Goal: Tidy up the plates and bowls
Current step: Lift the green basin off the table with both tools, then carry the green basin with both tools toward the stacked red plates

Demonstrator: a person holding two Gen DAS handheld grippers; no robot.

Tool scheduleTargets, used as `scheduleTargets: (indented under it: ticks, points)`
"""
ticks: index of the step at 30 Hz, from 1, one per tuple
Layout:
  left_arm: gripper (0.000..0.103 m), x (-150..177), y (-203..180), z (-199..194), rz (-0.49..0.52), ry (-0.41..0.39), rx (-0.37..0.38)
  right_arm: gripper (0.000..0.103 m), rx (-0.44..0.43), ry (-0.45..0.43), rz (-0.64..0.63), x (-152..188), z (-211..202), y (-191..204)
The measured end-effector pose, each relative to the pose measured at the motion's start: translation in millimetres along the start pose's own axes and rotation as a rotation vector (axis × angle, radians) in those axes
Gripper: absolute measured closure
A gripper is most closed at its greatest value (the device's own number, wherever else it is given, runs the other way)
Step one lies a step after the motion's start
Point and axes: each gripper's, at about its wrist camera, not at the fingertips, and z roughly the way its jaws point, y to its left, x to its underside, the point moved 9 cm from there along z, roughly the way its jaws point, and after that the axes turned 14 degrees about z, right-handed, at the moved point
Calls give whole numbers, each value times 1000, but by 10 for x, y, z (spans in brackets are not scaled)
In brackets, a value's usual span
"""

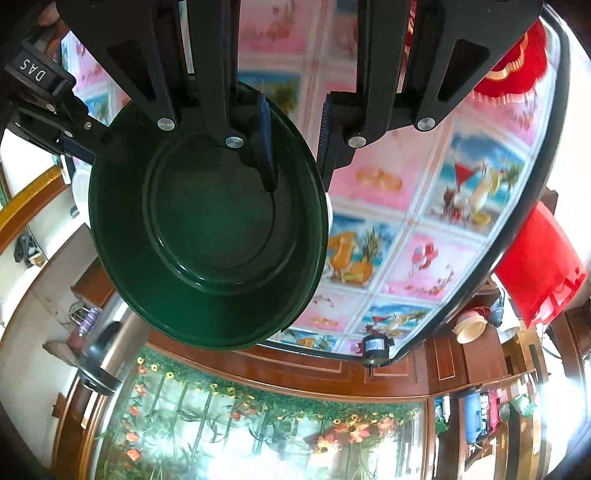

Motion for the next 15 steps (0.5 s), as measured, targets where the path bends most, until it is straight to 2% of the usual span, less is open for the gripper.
scheduleTargets:
  ticks: [15]
  points:
    - [83,978,-359,-430,4,10,65,71,70,24,-40,991,-453,-141]
